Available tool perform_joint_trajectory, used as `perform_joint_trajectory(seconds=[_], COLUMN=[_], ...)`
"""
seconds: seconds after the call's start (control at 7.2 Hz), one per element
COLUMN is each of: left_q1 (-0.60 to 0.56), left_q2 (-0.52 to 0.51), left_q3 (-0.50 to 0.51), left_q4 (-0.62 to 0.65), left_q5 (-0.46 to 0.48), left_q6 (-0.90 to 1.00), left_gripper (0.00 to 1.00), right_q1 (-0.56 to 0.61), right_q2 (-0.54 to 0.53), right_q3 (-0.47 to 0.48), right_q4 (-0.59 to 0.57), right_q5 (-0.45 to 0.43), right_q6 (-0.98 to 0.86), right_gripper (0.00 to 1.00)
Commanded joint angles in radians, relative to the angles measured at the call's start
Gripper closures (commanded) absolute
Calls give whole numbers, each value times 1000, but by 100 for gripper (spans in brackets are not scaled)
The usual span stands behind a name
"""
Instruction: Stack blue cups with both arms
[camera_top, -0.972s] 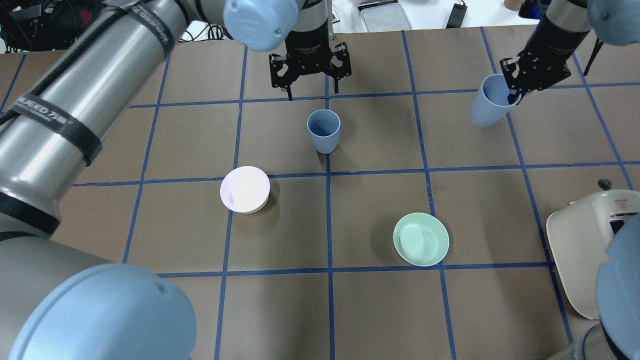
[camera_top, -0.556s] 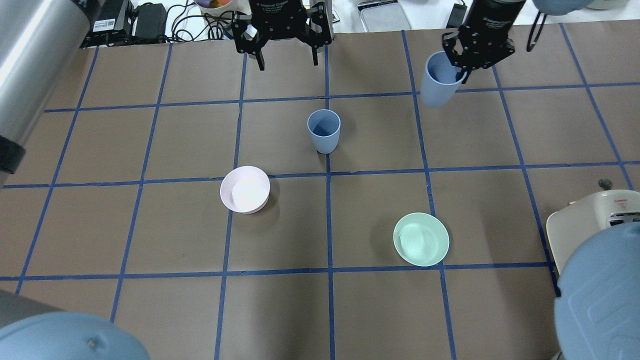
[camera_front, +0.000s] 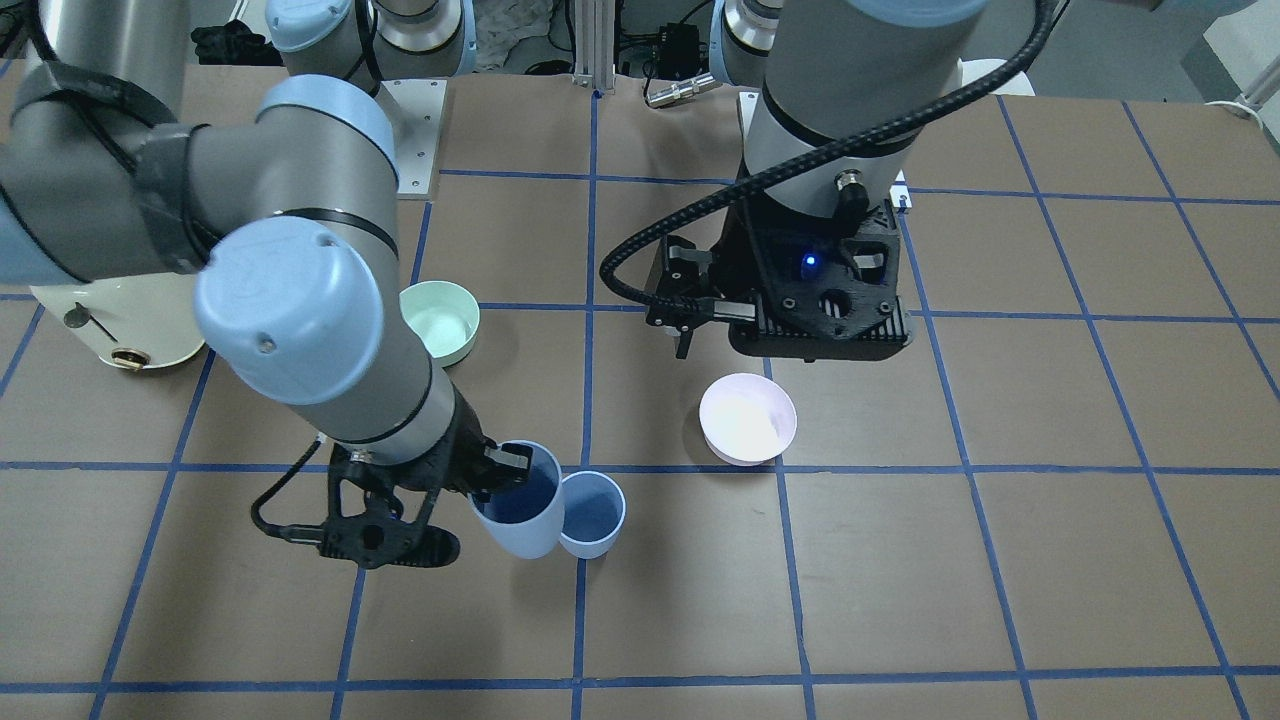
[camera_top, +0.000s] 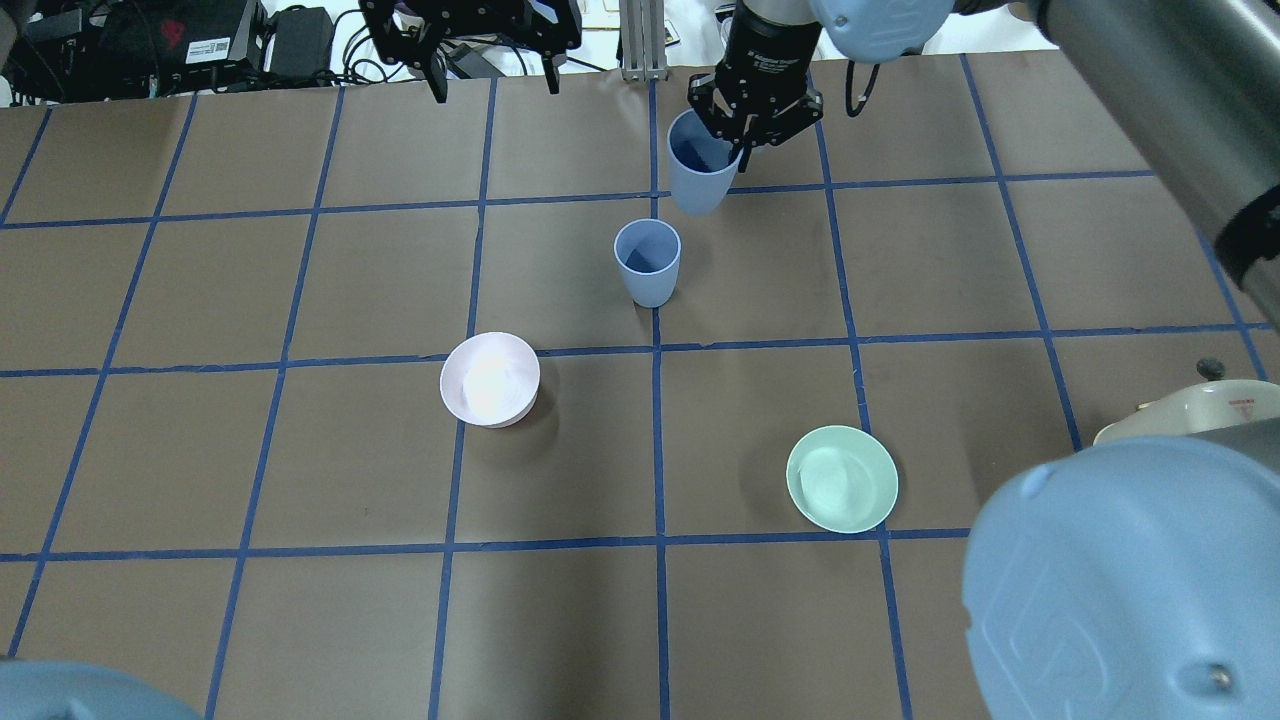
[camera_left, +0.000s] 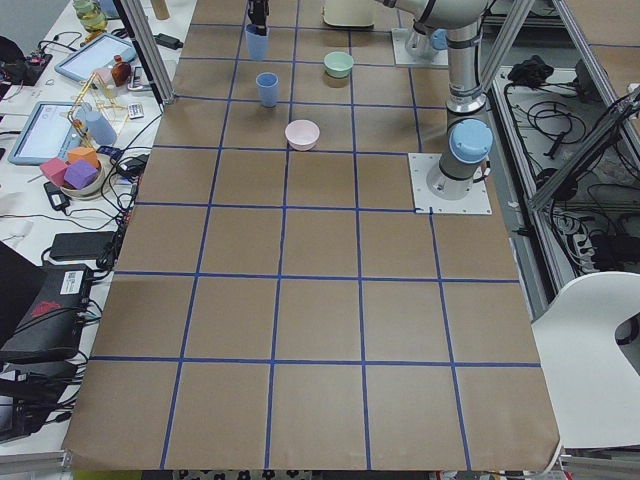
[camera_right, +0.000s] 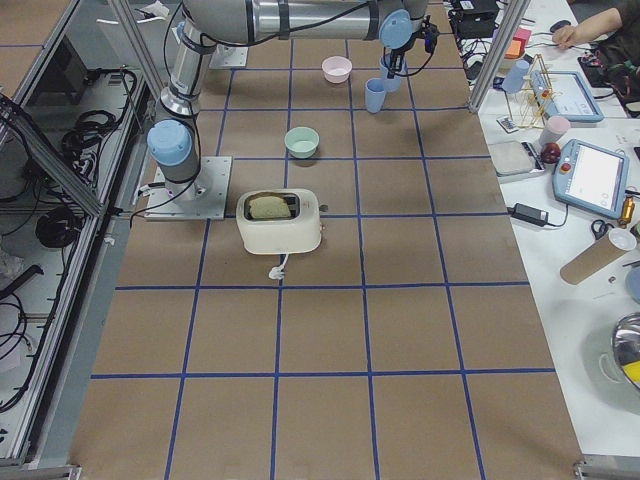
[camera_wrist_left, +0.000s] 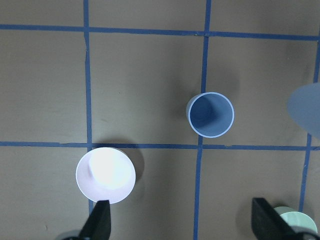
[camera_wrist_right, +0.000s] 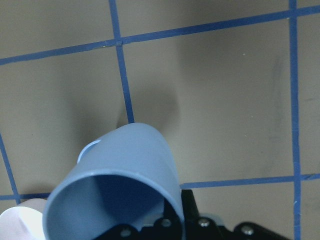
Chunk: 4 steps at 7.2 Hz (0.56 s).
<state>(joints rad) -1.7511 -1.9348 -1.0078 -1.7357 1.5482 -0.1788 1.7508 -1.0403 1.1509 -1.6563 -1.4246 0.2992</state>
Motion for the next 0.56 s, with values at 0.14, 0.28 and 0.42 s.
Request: perform_joint_trajectory(seconds=[0.14, 0.28, 0.42], left_q1=[21, 22, 22], left_q2=[13, 16, 22], left_q3=[-2, -3, -2], left_q4=[-1, -1, -2], left_q5=[12, 12, 13], left_q6=[24, 24, 24], left_gripper=[0, 0, 0], right_q1=[50, 55, 67], right_q2=[31, 43, 46], right_q3=[4, 1, 3], right_q4=[-30, -30, -28], right_q5=[6, 9, 7], right_q6=[28, 29, 37], right_gripper=[100, 100, 100])
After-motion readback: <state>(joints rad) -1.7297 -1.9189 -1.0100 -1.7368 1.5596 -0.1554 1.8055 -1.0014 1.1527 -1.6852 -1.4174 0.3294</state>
